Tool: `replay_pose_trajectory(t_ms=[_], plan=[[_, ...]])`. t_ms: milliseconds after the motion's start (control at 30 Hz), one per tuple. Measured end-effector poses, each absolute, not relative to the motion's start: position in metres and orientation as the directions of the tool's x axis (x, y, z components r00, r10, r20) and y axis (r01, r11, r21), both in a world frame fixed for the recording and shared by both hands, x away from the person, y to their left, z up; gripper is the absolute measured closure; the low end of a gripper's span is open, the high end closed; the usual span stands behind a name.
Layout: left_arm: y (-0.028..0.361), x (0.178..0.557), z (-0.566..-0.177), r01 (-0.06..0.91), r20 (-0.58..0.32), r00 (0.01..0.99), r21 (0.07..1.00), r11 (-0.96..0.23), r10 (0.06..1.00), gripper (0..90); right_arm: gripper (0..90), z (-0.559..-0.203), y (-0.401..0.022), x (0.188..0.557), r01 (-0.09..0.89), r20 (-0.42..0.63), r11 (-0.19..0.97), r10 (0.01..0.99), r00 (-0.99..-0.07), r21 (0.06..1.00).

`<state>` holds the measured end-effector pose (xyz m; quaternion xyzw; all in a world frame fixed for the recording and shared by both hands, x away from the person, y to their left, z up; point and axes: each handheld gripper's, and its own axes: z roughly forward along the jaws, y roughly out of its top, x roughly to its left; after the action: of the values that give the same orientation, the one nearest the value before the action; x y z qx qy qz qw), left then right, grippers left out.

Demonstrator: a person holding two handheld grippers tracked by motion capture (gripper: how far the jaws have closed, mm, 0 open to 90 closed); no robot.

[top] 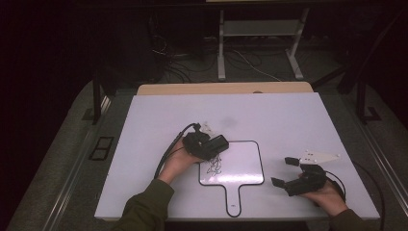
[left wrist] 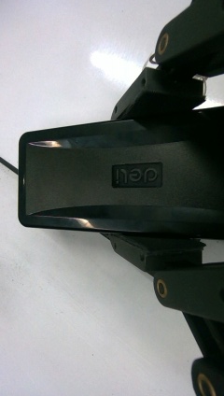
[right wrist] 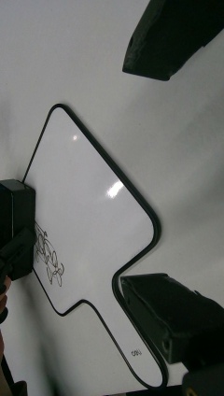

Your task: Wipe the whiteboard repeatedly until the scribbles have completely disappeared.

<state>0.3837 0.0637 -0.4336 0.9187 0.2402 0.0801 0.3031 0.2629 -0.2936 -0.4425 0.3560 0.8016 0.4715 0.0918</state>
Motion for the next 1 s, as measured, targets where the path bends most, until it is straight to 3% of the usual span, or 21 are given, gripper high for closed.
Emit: replay_pose_trajectory(t_ms=[333,767,1000], plan=[[0.066,0.384,-0.434,0.402,0.001,0.865,0.599,-0.693,0.502,39.2,0.0,-0.443,-0.294,0.263,0.482,0.187,0.303,0.656,-0.731,0.822],[0.057,0.374,-0.432,0.355,0.019,0.893,0.583,-0.731,0.450,39.4,0.0,-0.442,-0.294,0.263,0.482,0.186,0.303,0.657,-0.731,0.822],[0.066,0.381,-0.434,0.379,0.025,0.873,0.595,-0.709,0.488,39.4,0.0,-0.442,-0.294,0.262,0.481,0.186,0.305,0.655,-0.732,0.822]])
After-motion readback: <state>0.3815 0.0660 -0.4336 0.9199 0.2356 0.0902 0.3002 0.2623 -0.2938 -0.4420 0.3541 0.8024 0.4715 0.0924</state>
